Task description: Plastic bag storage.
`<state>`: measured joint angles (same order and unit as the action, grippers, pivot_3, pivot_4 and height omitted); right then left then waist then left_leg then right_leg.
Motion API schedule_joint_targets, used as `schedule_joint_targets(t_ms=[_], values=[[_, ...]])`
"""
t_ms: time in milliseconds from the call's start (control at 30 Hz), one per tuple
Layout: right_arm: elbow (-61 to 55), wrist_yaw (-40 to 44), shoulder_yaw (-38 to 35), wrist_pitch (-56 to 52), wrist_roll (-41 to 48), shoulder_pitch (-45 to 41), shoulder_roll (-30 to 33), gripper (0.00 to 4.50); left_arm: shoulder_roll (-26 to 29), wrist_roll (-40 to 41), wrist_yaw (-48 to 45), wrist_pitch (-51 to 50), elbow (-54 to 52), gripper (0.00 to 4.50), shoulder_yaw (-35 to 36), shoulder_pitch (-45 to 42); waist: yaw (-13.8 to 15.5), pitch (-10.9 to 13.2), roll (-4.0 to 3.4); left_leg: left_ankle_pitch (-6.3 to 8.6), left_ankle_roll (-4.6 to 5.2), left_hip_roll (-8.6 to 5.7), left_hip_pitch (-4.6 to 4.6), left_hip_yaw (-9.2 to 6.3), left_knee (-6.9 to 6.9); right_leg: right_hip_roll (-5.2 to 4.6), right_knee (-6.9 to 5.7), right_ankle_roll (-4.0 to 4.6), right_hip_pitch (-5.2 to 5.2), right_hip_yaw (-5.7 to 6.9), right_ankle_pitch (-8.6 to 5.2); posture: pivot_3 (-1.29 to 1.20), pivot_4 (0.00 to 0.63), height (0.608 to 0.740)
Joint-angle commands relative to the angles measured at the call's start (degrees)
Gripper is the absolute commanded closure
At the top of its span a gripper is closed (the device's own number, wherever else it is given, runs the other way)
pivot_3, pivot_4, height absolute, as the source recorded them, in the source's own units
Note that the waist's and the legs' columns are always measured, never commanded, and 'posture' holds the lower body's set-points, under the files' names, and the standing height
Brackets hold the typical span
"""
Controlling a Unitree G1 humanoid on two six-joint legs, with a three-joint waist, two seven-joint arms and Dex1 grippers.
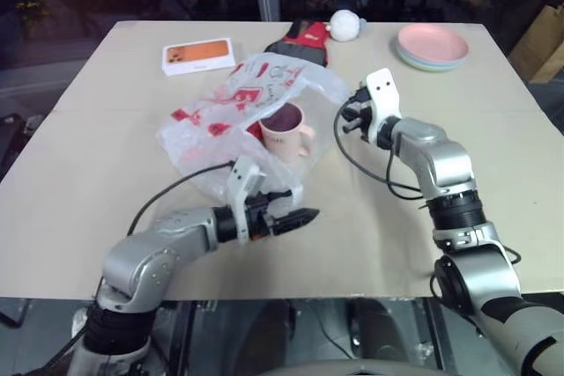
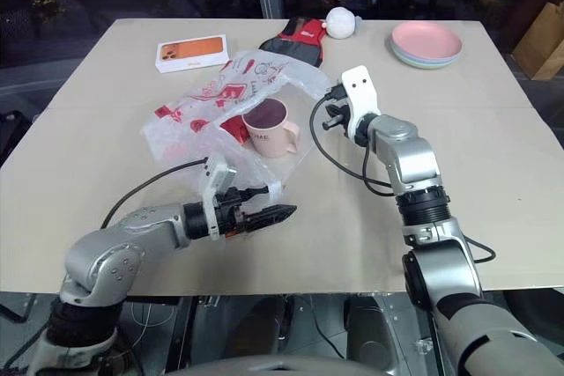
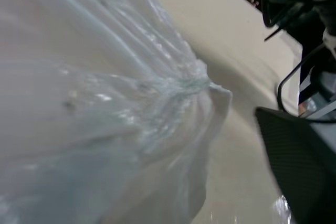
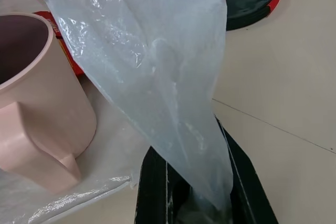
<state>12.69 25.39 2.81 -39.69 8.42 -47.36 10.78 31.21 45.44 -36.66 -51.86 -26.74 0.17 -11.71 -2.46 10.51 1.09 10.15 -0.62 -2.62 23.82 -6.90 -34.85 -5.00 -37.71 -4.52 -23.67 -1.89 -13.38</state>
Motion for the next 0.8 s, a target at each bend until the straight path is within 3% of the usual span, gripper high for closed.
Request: schedule_joint_targets(t_ms=[33, 133, 167, 200, 300, 400, 500, 633, 800], values=[[-2.7, -0.2, -0.1, 0.2, 0.3, -0.3, 0.3, 4.50, -0.8, 3.8, -1.1, 0.1, -0.8, 2.26, 2.5, -0.8, 0.0, 0.0, 0.00, 0.00, 0.00, 0.00, 0.00, 0.00, 0.00, 0.00, 0.00, 0.00, 0.00, 0.00, 0.00, 0.00, 0.150, 0.740], [-2.5, -0.1, -0.2, 0.4, 0.3, -0.3, 0.7, 4.50, -1.7, 9.9, -0.9, -0.7, -1.5, 3.62, 6.4, -0.8, 0.0, 0.0, 0.00, 0.00, 0.00, 0.00, 0.00, -0.01, 0.00, 0.00, 0.00, 0.00, 0.00, 0.00, 0.00, 0.00, 0.150, 0.740], [-2.3, 0.0, -0.3, 0.5, 0.3, -0.4, 0.9, 4.50, -2.6, 14.9, 1.1, -1.9, -0.9, 4.13, 9.0, -1.7, 0.0, 0.0, 0.00, 0.00, 0.00, 0.00, 0.00, -0.01, 0.00, 0.00, 0.00, 0.00, 0.00, 0.00, 0.00, 0.00, 0.150, 0.740], [-1.7, 0.1, -1.0, 0.8, 0.7, -1.0, 1.2, 4.50, -0.6, 26.6, 4.0, -3.7, 1.7, 4.46, 13.7, -3.7, 0.0, 0.0, 0.01, 0.00, 0.00, 0.01, 0.00, -0.02, 0.00, 0.00, 0.00, 0.00, 0.00, 0.00, 0.00, 0.00, 0.150, 0.740], [-0.5, 0.4, -5.0, 0.8, 3.5, -3.7, 1.8, 4.50, 7.1, 49.8, 9.0, -6.7, 8.2, 4.46, 21.9, -8.4, 0.0, 0.0, 0.04, 0.00, 0.00, 0.06, 0.05, -0.19, -0.09, 0.00, -0.03, -0.01, 0.00, 0.18, -0.01, 0.00, 0.150, 0.740], [0.5, 1.1, -12.2, -1.7, 10.4, -9.4, 2.5, 4.50, 13.5, 59.2, 13.4, -5.5, 16.6, 4.46, 24.6, -17.5, 0.1, 0.2, -0.04, 0.00, 0.00, 0.06, 0.07, -0.22, -0.17, 0.03, -0.13, -0.01, -0.02, 0.23, -0.01, 0.00, 0.150, 0.740], [2.4, 1.4, -18.7, -4.7, 16.9, -17.3, 4.3, 4.50, 16.3, 56.5, 15.5, -3.2, 26.6, 4.46, 24.9, -29.2, 0.2, 0.2, -0.05, 0.00, 0.01, 0.00, 0.05, -0.20, -0.23, 0.00, -0.06, -0.02, 0.14, 0.25, -0.01, 0.00, 0.150, 0.740], [7.3, 1.5, -23.9, -6.4, 21.7, -30.1, 9.6, 4.50, 18.5, 40.9, 12.8, 3.2, 46.7, 4.46, 21.7, -48.7, 0.2, 0.3, 0.02, 0.00, 0.00, -0.02, 0.16, -0.29, -0.17, 0.04, -0.02, -0.01, 0.03, 0.36, 0.00, 0.00, 0.150, 0.740], [10.2, 1.2, -24.5, -8.9, 23.0, -38.1, 15.8, 4.50, 16.4, 21.8, 6.1, 11.5, 67.1, 4.46, 15.9, -66.7, 0.0, 0.4, 0.00, 0.00, -0.01, -0.06, 0.36, -0.22, -0.07, 0.01, 0.15, -0.02, -0.12, 0.35, -0.01, 0.00, 0.150, 0.740]])
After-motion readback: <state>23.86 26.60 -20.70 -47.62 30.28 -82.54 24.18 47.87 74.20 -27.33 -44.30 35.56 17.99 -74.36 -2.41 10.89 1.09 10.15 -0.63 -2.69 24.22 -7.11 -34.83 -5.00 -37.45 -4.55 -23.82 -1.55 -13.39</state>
